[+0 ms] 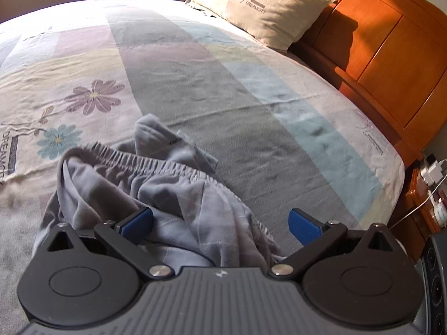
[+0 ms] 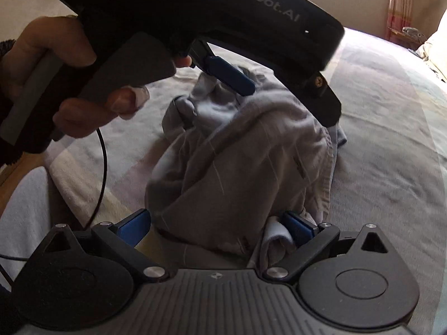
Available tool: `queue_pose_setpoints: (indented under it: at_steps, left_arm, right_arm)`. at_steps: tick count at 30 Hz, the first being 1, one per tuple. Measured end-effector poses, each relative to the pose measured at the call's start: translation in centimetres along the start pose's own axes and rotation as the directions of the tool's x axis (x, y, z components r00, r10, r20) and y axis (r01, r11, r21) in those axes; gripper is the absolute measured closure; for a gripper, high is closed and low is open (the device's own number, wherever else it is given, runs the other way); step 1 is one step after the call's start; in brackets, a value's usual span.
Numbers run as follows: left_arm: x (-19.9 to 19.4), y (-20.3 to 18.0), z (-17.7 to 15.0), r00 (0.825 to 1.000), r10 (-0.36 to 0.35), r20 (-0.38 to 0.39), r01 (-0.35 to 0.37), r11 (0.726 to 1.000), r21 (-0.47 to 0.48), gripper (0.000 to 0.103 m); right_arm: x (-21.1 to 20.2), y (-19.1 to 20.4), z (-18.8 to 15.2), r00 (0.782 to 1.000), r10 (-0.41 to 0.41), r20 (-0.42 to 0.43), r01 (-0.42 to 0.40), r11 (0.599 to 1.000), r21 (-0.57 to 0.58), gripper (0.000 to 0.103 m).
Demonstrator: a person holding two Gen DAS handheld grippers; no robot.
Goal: Fold clothes
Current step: 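Move both tools down toward the crumpled grey sweatpants, then grasp the elastic waistband of the sweatpants with the right gripper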
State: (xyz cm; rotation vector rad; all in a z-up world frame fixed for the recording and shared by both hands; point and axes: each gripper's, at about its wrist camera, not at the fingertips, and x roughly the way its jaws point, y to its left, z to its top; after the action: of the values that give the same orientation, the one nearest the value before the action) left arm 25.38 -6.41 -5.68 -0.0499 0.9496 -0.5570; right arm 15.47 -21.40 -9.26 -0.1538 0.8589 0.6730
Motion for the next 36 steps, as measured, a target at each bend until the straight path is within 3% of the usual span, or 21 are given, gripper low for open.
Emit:
queue_pose_setpoints:
  at_steps: [5, 12, 15, 22, 25, 27, 30, 32, 36]
  left_arm:
    - [0.3, 1.5, -3.1, 0.999, 0.041, -0.011, -0.041, 0.999, 0.012, 0.001]
    - [1.2, 3.2, -3.6, 0.998, 0.043, -0.047, -0.046, 0.998, -0.049, 0.000]
    - [1.7, 2.9, -3.6, 0.996, 0.077, -0.052, -0.078, 0.997, -0.023, 0.000]
    - [0.8, 2.4, -3.0, 0.993, 0.095, -0.072, -0.094, 0.995, 0.019, 0.001]
    - [-0.6, 2.1, -2.0, 0.992, 0.099, -0.078, -0.099, 0.995, 0.007, 0.001]
    - [-2.1, 1.5, -1.0, 0.994, 0.102, -0.035, -0.101, 0.995, 0.022, 0.001]
    - [-4.0, -0.1, 0.9, 0.997, 0.052, 0.050, -0.054, 0.998, 0.046, 0.001]
    - [-4.1, -1.2, 2.0, 0.996, -0.049, 0.071, 0.045, 0.997, 0.062, 0.001]
    - [-0.6, -2.7, 2.0, 0.985, -0.170, -0.042, 0.172, 0.982, 0.073, 0.001]
  right_arm:
    - [-0.1, 0.2, -2.8, 1.000, -0.017, 0.019, 0.018, 0.999, -0.029, 0.000]
    - [0.4, -0.3, -2.0, 0.999, -0.005, -0.033, 0.003, 0.999, -0.032, 0.000]
    - [0.2, -0.9, -1.7, 0.999, 0.002, -0.035, -0.002, 1.000, -0.005, 0.000]
    - [-4.0, -5.8, -2.0, 0.994, 0.070, 0.080, -0.082, 0.984, 0.161, 0.000]
    - [-5.1, -8.2, -1.1, 0.986, 0.095, 0.137, -0.118, 0.978, 0.173, 0.000]
    - [-4.8, -9.2, -0.2, 0.981, 0.105, 0.162, -0.130, 0.979, 0.158, 0.000]
    - [-3.4, -9.7, 1.3, 0.981, 0.102, 0.164, -0.125, 0.982, 0.141, 0.000]
    - [-2.9, -9.7, 1.6, 0.981, 0.116, 0.156, -0.139, 0.980, 0.141, 0.000]
    - [-2.9, -9.3, -0.1, 0.987, 0.116, 0.112, -0.132, 0.981, 0.142, 0.000]
